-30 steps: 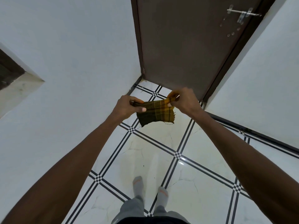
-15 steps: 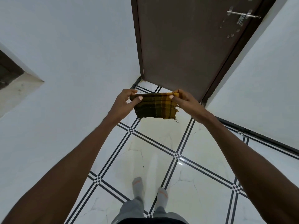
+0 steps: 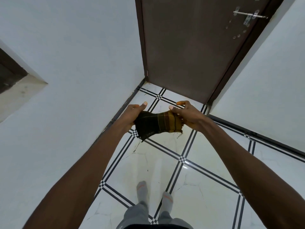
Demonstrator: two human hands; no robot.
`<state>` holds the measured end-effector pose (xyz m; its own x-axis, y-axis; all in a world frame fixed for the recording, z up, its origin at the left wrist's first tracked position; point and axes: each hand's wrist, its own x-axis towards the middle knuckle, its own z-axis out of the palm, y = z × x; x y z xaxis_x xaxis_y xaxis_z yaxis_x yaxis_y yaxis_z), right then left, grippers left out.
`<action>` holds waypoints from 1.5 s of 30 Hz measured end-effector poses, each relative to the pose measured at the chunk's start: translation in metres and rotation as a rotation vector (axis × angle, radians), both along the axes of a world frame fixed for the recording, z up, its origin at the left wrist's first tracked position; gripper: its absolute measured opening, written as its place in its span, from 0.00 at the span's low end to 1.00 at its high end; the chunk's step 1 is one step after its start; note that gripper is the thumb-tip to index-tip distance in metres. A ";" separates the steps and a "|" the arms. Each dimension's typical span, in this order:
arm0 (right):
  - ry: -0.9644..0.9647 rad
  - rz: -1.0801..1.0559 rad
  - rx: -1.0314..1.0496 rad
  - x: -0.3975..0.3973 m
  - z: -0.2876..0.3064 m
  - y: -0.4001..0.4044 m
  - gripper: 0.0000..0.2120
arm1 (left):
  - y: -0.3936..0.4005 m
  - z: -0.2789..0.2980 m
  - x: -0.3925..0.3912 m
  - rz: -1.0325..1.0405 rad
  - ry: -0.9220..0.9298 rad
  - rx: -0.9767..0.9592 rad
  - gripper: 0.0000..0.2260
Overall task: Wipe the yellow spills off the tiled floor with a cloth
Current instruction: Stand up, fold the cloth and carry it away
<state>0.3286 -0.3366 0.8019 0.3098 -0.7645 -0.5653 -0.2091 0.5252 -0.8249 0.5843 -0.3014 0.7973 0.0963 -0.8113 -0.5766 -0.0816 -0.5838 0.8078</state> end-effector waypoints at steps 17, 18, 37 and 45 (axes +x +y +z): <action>0.644 0.282 -0.882 -0.008 0.021 0.013 0.10 | 0.014 0.013 -0.007 -0.318 -0.520 -0.445 0.21; 0.661 0.304 -0.919 -0.008 0.020 0.015 0.09 | 0.015 0.013 -0.007 -0.322 -0.549 -0.453 0.21; -0.263 0.026 -0.008 0.051 0.009 0.056 0.15 | 0.087 0.000 0.027 0.302 0.042 -0.212 0.19; -0.214 0.209 -0.002 0.141 0.008 0.124 0.14 | 0.192 -0.017 0.081 0.591 0.073 -0.150 0.12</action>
